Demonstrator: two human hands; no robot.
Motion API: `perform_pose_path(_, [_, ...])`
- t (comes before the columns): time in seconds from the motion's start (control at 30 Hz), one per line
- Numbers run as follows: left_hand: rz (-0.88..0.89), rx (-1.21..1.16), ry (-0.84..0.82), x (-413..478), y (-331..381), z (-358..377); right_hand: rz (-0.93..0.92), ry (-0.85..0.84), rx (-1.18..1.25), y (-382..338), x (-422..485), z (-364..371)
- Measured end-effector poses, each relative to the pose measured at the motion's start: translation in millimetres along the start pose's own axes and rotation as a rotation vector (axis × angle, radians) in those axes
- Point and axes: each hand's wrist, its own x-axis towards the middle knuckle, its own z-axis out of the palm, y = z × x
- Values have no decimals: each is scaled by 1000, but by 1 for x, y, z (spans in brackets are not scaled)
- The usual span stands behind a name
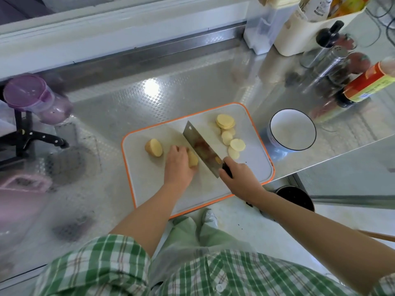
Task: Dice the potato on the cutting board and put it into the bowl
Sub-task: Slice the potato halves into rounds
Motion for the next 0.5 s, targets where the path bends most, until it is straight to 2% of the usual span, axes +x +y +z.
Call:
perform_pose_path(0.17, [-9,-35,4,-1,-1,5,-5,-117,-18,-10,-4,6])
perform_pose_path(0.33, [-97,-121,-87,1,-7,-6,34,-36,-121,-12,6,5])
perform_pose_path(0.5, [-229,-230,-93,-6,-2,-2,-25,-113,-254,-15,13,6])
